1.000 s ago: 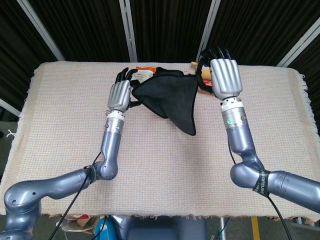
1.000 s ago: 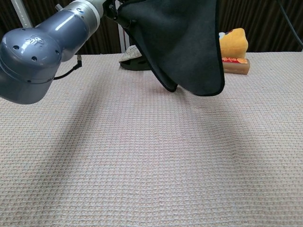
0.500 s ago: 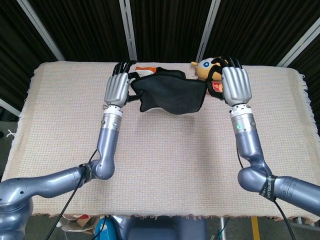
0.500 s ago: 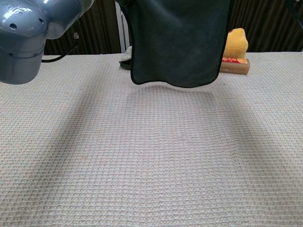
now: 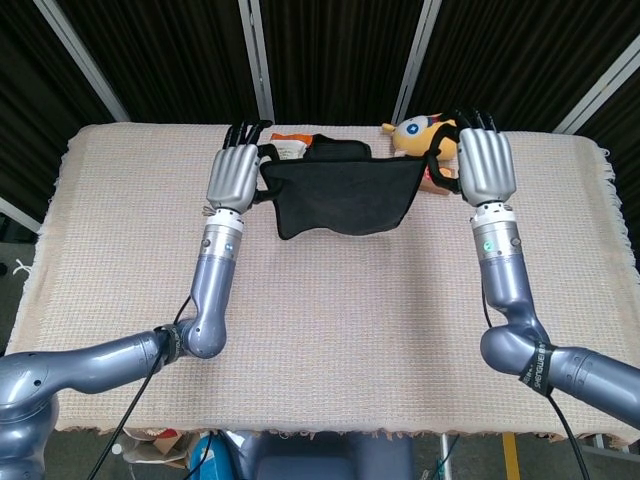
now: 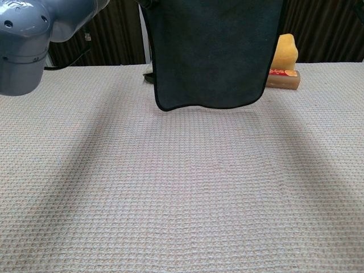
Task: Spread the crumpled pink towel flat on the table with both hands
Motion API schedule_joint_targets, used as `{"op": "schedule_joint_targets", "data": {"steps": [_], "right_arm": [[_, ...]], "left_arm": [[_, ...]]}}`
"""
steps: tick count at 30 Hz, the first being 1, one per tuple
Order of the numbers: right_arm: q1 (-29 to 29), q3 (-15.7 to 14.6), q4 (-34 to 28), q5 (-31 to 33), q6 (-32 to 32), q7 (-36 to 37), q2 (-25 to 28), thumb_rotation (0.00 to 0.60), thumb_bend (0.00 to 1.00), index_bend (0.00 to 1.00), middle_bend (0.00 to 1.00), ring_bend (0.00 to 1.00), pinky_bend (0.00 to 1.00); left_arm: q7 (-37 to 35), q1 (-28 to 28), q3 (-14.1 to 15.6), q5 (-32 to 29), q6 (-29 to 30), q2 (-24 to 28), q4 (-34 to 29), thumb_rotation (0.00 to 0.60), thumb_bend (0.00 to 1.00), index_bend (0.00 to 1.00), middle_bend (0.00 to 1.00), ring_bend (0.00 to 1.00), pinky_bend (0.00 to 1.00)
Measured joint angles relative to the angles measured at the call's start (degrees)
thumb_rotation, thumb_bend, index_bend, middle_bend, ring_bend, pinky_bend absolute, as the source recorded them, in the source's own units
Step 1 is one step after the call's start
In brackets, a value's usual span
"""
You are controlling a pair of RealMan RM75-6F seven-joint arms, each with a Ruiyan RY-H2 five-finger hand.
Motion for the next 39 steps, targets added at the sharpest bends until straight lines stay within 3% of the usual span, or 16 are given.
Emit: {"op": "schedule_joint_targets", "data": {"steps": [11,18,24,39], "right_arm": [[2.6,1.6,6.3,-0.2,-2.6,0.9,-2.6,0.600,0.60,0.70,0.30,0.16,0.15],[2.5,0.6,7.3,-1.4,-3.3,1.0,-3.7,0.600,0.60,0.70,0.30,0.16,0.15],[0.6,-0.8,5.2,-1.6,-2.4,0.8,-3.6,0.600,0.60,0.70,0.30,0.17,0.15],[-3.7,-4.6,-7.1,-3.6,3.0,-3.1,-3.4,0.600,0.60,0.70,0.30,0.17,0.15]], "left_arm": [[-1.1,-3.0,-0.1,-0.9,-1.8,-2.9,6.8,0.600,0.56,0.71,0.14,0.00,0.01],[-2.8,-4.1,0.7,-0.2,-2.5,-4.9,9.2,0.600,0.56,0.71,0.13,0.00,0.01],[-3.3,-2.1,2.4,0.3,-1.3,-4.8,6.6,0.600,0.56,0.71,0.13,0.00,0.01],[-2.1,4.8,6.0,0.1,5.0,-1.8,-9.0,0.600,0.56,0.71,0.13,0.00,0.01]]}}
